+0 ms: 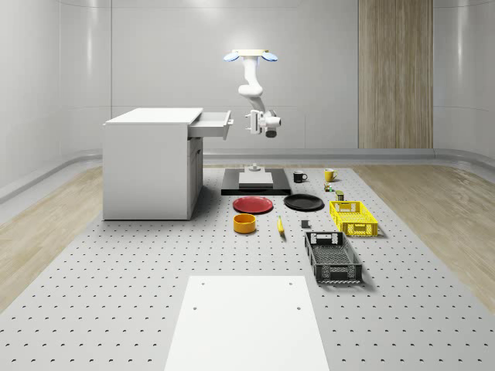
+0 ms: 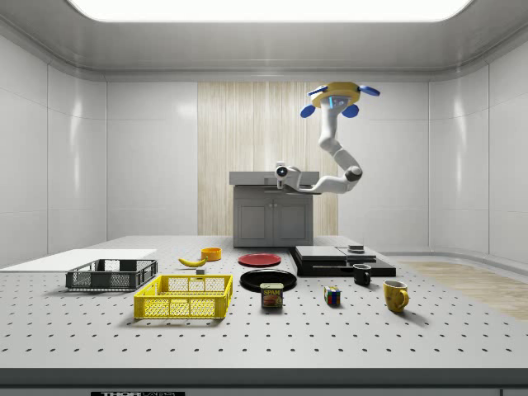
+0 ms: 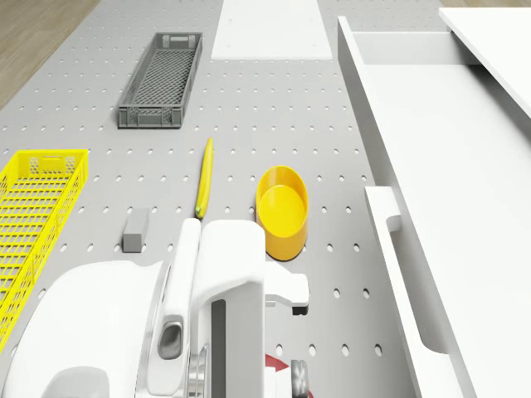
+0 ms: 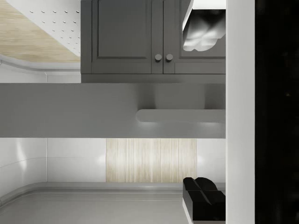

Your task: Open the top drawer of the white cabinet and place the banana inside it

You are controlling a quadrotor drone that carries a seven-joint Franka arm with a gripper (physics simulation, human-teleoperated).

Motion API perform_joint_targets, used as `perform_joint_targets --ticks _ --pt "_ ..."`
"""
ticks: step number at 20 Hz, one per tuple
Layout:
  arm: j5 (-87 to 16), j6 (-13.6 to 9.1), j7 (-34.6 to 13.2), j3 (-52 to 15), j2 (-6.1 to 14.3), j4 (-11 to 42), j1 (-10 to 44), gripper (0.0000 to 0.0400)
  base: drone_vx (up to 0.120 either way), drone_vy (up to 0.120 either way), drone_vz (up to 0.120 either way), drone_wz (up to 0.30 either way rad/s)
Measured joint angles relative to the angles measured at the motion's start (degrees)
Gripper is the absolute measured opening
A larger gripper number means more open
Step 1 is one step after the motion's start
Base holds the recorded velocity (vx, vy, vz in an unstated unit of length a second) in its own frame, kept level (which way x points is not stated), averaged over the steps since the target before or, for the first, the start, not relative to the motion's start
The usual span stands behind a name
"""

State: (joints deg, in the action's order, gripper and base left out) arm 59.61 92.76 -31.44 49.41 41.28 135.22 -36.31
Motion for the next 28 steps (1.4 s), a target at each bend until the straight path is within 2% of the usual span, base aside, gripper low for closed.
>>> perform_joint_targets --ticks 1,3,7,11,14,20,28 --pt "1.62 -0.27 0.07 0.99 0.95 0.59 -0.54 0.0400 0.120 0.000 0.000 0.000" --pt "13.90 -1.55 6.72 8.22 3.94 6.39 -6.27 0.0400 0.120 0.000 0.000 0.000" --pt "32.53 -8.05 21.71 22.41 10.16 14.43 -22.20 0.0400 0.120 0.030 0.000 0.000" --pt "40.09 -13.94 31.40 30.51 16.80 17.03 -34.44 0.0400 0.120 0.120 0.000 0.000" --pt "42.05 -16.40 35.66 33.47 20.77 17.49 -39.92 0.0400 0.120 0.120 0.000 0.000" --pt "42.68 -17.71 39.91 35.84 26.17 17.52 -45.20 0.0400 0.120 0.120 0.000 0.000" --pt "41.65 -16.12 41.98 36.61 30.77 17.34 -47.43 0.0400 0.120 0.120 0.000 0.000"
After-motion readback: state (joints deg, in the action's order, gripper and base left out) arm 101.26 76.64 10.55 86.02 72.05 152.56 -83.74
